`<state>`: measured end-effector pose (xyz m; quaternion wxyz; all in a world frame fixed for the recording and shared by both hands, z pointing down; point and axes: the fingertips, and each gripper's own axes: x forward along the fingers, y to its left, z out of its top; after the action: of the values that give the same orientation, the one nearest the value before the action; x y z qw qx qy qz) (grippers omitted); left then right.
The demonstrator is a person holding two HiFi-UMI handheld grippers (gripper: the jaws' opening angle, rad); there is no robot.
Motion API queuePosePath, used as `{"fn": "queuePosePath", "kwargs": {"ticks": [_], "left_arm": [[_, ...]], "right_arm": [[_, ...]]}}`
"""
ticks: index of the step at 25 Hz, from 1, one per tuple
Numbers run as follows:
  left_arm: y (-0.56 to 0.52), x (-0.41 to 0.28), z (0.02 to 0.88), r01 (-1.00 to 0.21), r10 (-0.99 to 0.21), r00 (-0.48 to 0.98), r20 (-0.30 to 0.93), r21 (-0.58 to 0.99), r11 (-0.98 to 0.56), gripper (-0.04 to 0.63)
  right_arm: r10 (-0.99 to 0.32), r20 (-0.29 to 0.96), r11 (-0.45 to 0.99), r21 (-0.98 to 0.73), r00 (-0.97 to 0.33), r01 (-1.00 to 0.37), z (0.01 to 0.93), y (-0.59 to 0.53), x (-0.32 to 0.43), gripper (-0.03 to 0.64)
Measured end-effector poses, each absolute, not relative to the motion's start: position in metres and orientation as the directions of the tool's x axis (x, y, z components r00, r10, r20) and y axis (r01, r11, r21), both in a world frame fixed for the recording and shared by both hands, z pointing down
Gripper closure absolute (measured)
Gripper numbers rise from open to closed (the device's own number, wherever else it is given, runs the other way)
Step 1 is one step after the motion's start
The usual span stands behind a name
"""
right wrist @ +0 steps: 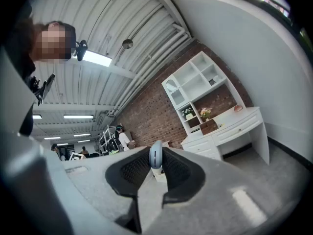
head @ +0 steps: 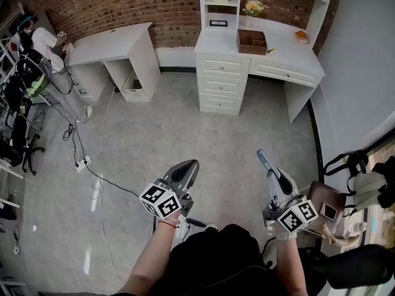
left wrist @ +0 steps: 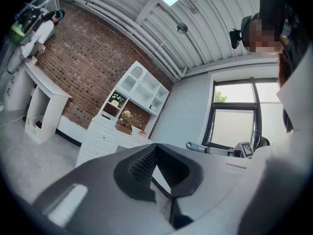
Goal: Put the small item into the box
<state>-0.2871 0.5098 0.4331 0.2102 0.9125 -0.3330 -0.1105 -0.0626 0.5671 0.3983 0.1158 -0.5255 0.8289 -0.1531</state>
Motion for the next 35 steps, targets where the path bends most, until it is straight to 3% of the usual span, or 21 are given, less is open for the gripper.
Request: {"fn": "queuePosePath", "kwargs": {"ticks": [12,22,35], "left_arm": [[0.488,-0.305,0.423,-0.751,-0.782,0.623,-0.023,0.262,-0.606,0.592],[0.458,-0.28,0.438,-0.756,-0.784,0.62,0.009,0.275,-0.594,0.592],[0.321,-0.243,0.447,-0.791,-0.821,0.569,0.036,0.298,-0.535,0.592]], "right_arm": [[-0.945,0.02,0.319,-0.159,-0.326,-0.934,0.407,0.561,-0.046,0.551],[-0.953,0.042,0.287,-0.179,-0.299,-0.941,0.429,0.543,-0.01,0.551],[-0.948,0.076,0.29,-0.194,-0.309,-0.937,0.442,0.4,0.046,0.551]]}}
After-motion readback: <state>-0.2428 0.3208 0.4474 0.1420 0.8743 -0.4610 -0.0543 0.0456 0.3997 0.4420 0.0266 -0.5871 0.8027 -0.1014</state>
